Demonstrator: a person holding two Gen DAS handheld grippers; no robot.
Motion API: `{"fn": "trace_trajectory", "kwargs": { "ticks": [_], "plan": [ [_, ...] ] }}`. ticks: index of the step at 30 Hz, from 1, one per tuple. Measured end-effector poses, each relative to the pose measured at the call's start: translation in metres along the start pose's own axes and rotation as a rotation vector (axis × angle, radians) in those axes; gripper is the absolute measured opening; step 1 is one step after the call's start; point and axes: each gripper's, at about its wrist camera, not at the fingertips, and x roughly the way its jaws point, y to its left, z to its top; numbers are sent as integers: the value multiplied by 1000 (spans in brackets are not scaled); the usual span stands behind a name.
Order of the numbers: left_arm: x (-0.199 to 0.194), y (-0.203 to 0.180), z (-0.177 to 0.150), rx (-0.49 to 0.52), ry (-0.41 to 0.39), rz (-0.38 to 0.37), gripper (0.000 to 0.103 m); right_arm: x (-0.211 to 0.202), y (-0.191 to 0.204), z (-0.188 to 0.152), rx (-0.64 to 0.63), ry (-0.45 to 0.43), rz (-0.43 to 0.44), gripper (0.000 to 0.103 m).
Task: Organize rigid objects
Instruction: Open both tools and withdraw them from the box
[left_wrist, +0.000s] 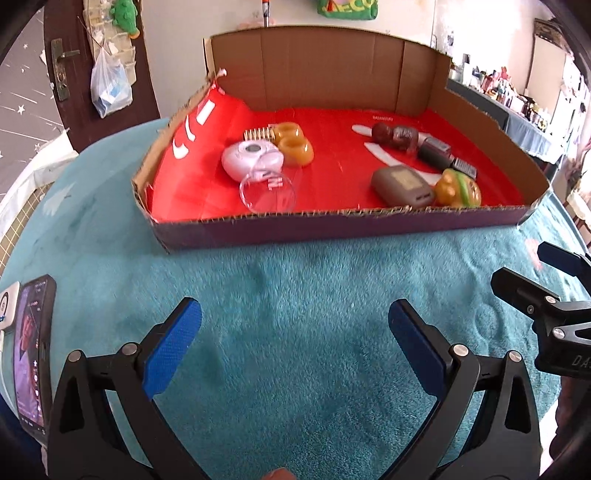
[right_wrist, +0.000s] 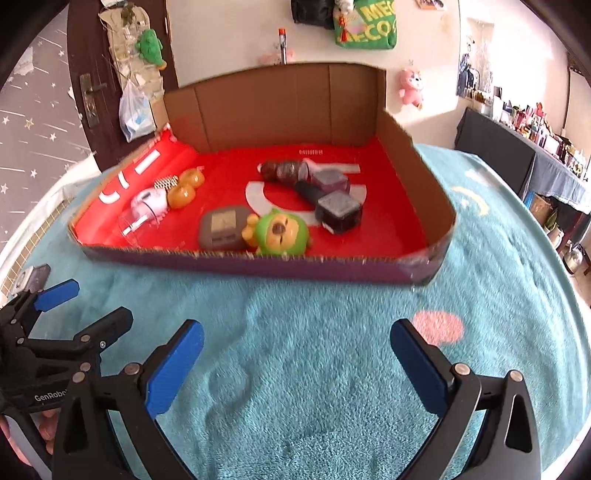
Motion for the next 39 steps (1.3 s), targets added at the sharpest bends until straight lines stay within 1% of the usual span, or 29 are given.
{"fn": "trace_trajectory", "kwargs": {
  "ticks": [7,9,14,17,39],
  "plan": [
    [12,2,-3,-10,45,-7,103,16,-1,-6,-7,44,-28,103],
    [12,2,-4,-10,42,-9,103,22,-2,-9,-4,63,-32,103],
    [12,-1,-7,-4,39,3,103,25,1,-10,-16,64,-53,103],
    [13,0,-7,-9,40,-2,103,25,1,-10,-14,63,-58,103],
    [13,0,-6,-9,38,-3,103,25,1,-11,-11,63,-58,103]
  ]
}}
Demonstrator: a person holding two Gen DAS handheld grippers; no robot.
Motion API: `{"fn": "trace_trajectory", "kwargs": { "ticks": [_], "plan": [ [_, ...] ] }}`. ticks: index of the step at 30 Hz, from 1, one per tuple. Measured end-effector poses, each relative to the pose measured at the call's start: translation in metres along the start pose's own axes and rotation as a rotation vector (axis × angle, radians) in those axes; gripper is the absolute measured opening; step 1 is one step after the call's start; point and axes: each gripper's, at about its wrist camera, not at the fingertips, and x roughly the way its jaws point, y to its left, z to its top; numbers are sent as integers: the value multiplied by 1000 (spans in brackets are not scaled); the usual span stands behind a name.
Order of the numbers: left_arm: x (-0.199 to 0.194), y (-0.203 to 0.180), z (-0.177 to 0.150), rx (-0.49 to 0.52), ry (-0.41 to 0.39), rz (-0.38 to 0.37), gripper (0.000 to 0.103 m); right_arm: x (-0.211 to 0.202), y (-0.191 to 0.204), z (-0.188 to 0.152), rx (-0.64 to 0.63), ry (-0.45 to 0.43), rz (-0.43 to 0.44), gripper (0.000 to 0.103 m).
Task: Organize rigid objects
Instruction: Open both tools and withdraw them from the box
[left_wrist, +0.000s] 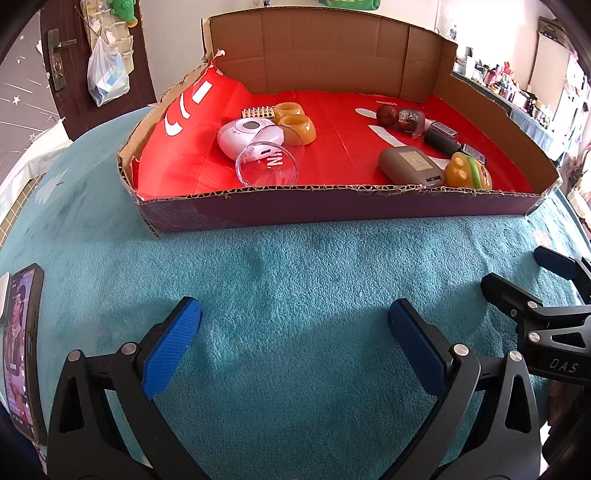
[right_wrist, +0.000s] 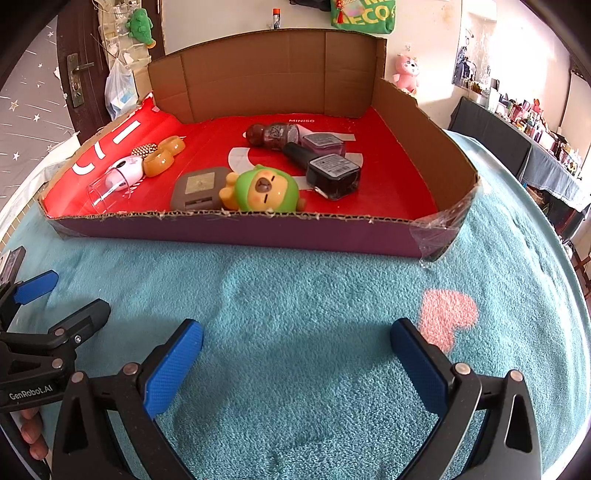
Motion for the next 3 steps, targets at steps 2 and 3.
{"fn": "trace_trajectory", "kwargs": {
  "ticks": [2,3],
  "plan": [
    [0,0,0,-1,0,-1,103,0,0,0,0,0,0,103],
    [0,0,0,-1,0,-1,103,0,0,0,0,0,0,103]
  ]
}}
